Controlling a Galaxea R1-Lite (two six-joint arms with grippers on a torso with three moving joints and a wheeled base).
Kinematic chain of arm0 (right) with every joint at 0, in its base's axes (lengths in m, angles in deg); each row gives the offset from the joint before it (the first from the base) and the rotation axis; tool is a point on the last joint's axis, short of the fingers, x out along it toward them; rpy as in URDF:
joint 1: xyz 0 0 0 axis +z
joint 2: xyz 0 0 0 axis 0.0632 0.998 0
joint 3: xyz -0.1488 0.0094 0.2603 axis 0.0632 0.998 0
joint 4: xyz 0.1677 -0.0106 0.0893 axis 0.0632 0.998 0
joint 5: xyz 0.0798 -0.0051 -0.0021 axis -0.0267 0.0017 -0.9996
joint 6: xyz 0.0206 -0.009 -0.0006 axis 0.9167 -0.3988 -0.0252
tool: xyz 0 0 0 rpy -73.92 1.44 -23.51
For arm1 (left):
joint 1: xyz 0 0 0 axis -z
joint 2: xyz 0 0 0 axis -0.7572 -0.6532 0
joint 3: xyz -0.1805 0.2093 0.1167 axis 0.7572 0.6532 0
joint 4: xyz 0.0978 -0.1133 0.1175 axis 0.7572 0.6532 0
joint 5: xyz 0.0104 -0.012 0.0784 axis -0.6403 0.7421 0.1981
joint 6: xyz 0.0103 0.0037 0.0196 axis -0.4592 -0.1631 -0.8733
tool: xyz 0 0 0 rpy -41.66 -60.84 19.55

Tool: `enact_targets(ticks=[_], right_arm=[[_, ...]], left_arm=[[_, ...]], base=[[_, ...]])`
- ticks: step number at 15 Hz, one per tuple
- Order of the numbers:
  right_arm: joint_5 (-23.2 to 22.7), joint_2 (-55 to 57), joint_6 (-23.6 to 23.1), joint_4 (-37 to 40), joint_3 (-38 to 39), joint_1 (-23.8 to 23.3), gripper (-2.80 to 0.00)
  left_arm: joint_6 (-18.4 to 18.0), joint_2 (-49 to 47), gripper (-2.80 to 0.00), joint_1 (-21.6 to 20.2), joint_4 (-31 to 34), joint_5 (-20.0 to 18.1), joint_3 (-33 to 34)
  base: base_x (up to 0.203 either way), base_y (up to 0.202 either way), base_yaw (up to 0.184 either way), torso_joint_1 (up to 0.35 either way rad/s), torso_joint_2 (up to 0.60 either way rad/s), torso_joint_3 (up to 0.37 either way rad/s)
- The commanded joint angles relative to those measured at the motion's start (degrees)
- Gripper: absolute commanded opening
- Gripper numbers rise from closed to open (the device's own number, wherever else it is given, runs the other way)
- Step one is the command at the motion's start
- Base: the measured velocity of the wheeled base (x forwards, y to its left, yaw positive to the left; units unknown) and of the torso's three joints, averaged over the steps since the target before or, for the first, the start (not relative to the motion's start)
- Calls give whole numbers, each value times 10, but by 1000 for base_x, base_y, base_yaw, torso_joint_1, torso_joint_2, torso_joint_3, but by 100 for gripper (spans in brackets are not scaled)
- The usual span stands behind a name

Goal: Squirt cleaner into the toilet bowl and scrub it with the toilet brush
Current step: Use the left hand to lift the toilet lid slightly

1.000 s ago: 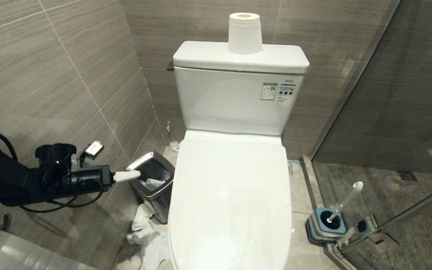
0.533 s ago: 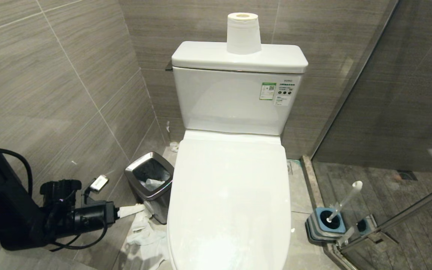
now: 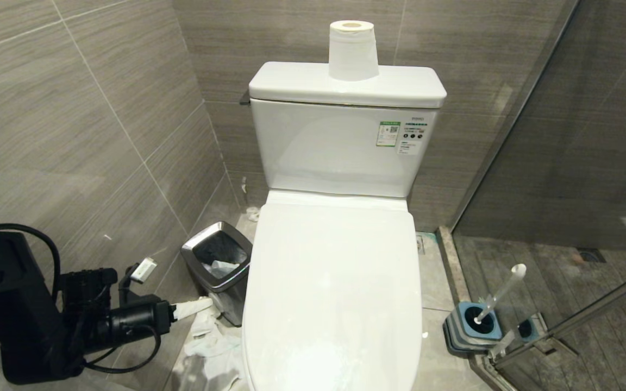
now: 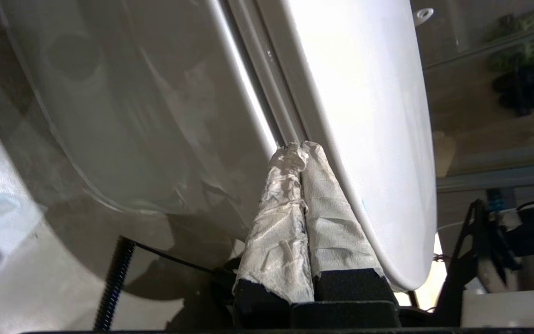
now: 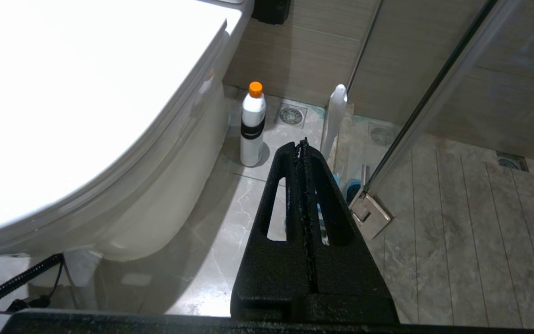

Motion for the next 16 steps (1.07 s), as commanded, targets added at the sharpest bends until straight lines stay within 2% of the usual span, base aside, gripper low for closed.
enact_targets(ticks=[1,4,6,11,14,16], right_arm=[[-1,0,-1,0,7,0,-280],[-1,0,-1,0,7,0,-280],[-1,0,-1,0,7,0,-280],[-1,0,-1,0,7,0,-280],[-1,0,-1,0,8,0,-280],[-1,0,-1,0,7,0,-280]], left_arm=[[1,-15,-280,20,-37,3,-3],[24,12,-280,67,-42,43,0],[45,28,-280,79,-42,47,-2],[53,43,-280,103,-44,46,15],[49,43,-280,107,-54,46,64],[49,33,-280,106,-106,47,102]], base=[[0,0,0,0,0,0],[0,0,0,0,0,0],[0,0,0,0,0,0],[0,0,0,0,0,0],[0,0,0,0,0,0],[0,0,0,0,0,0]])
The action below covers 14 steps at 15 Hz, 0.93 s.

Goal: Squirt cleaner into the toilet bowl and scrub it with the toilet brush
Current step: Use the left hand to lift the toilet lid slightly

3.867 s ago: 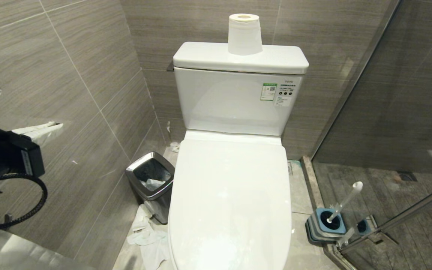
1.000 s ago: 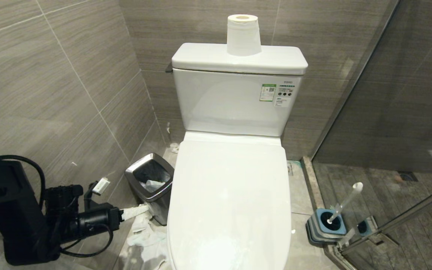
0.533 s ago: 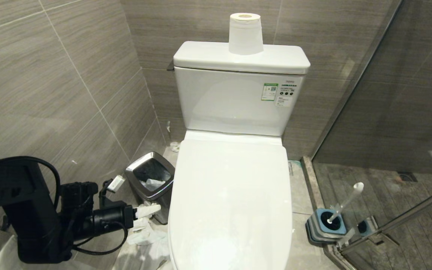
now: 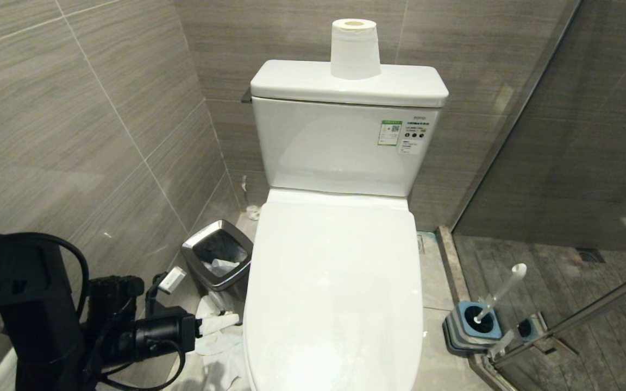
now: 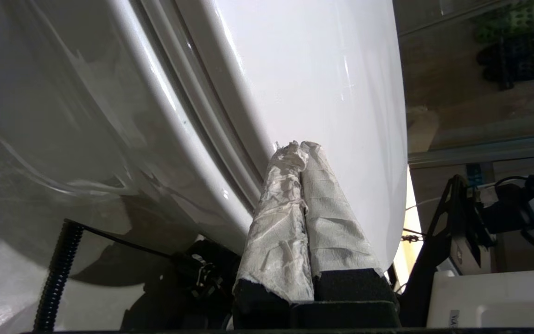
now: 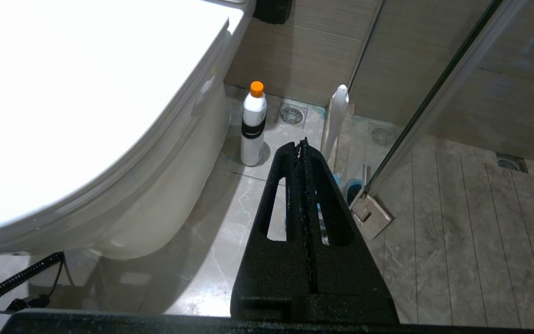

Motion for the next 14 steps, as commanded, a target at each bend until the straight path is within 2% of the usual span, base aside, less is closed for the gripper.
enact_targets(ticks=[1,6,11,14], right_arm=[[0,0,0,0,7,0,-280],[0,0,0,0,7,0,-280],[0,0,0,0,7,0,-280],[0,0,0,0,7,0,-280]], left_arm=[[2,-17,-280,1,-49,1,29],[11,-64,-280,-1,-117,16,52],[68,-68,-280,-6,-153,14,70],[73,-74,-280,-8,-157,14,80]], base=[[0,0,0,0,0,0],[0,0,0,0,0,0],[0,0,0,0,0,0],[0,0,0,0,0,0]])
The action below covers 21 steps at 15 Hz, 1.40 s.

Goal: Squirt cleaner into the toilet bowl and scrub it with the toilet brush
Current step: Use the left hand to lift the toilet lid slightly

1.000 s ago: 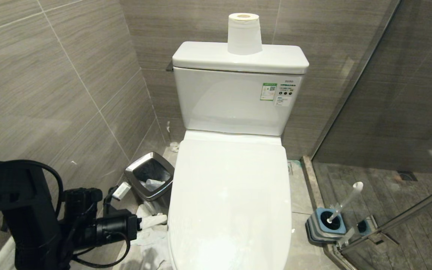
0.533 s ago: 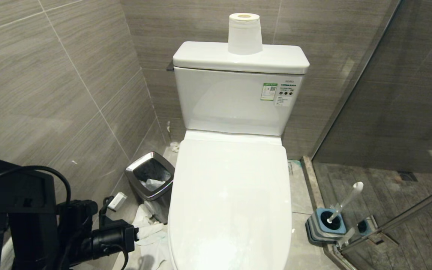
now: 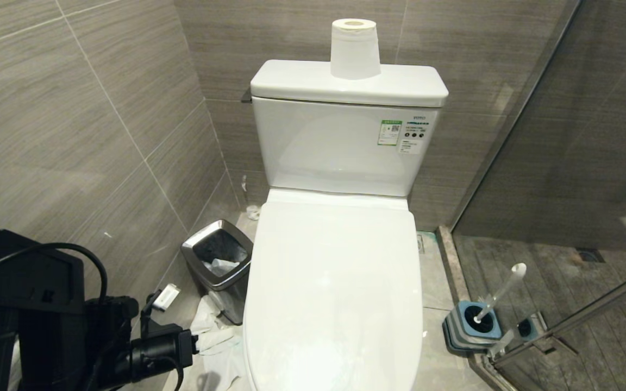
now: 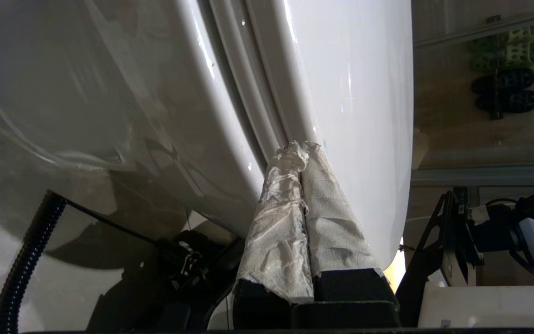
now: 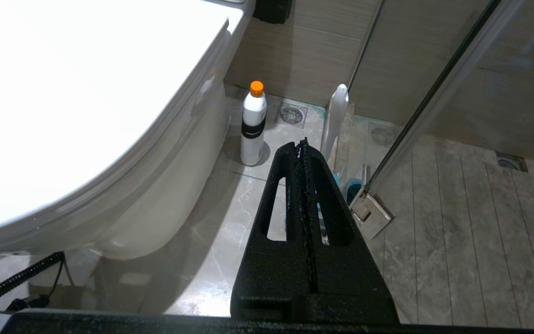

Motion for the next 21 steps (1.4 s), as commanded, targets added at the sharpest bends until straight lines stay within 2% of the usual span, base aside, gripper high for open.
enact_targets(ticks=[1,6,10,21], right_arm=[[-1,0,0,0,7,0,-280],[-1,0,0,0,7,0,-280],[-1,0,0,0,7,0,-280],[-1,0,0,0,7,0,-280]], left_arm=[[0,-10,-280,0,-5,-3,13],[-40,-21,-280,-13,-5,-5,41],[-69,-16,-280,-7,-5,-13,53],[-51,-18,-280,-6,-5,-14,42]], base=[[0,0,0,0,0,0],[0,0,0,0,0,0],[0,0,0,0,0,0],[0,0,0,0,0,0]])
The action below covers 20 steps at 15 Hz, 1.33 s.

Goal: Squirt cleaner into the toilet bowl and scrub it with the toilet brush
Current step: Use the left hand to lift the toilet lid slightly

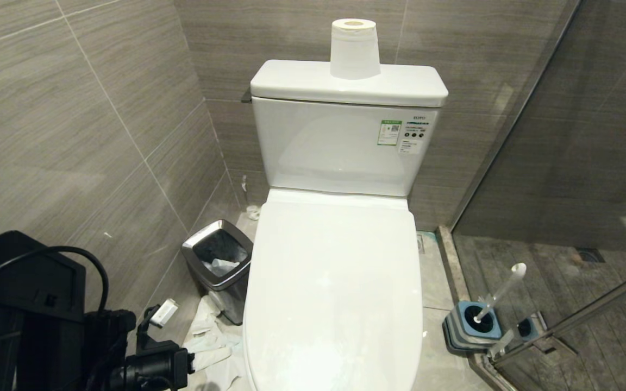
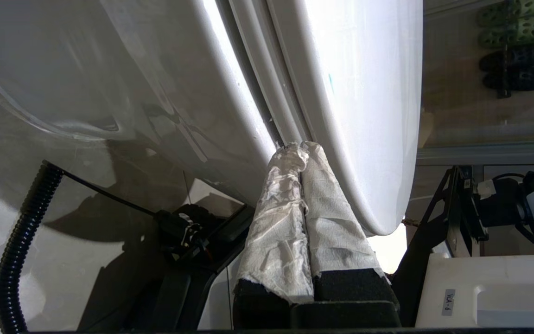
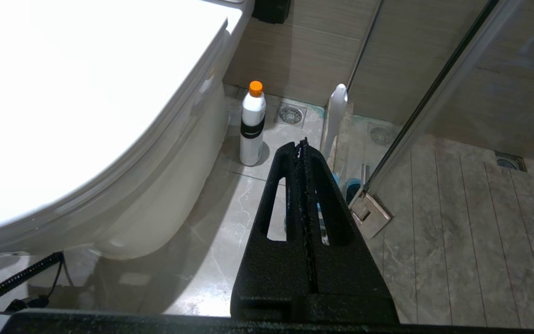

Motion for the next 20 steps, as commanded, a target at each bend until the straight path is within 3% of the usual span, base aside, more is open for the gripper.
enact_targets(ticks=[1,2,3,5,8,12,16,20], right_arm=[[0,0,0,0,7,0,-280],[0,0,0,0,7,0,-280],[0,0,0,0,7,0,-280],[0,0,0,0,7,0,-280],[0,0,0,0,7,0,-280],[0,0,0,0,7,0,-280],[0,0,0,0,7,0,-280],[0,0,0,0,7,0,-280]], left_arm=[[1,-5,-280,-3,-5,-3,0],[1,-6,-61,-6,-5,-3,1],[1,-7,0,-9,-5,-3,3],[2,-8,0,-14,-5,-5,9],[12,-1,0,-14,-5,-45,16],[22,17,0,-4,-5,-48,16],[66,32,0,19,-5,-48,11],[87,47,0,38,-5,-48,9]], base=[[0,0,0,0,0,0],[0,0,0,0,0,0],[0,0,0,0,0,0],[0,0,0,0,0,0],[0,0,0,0,0,0],[0,0,0,0,0,0],[0,0,0,0,0,0],[0,0,0,0,0,0]])
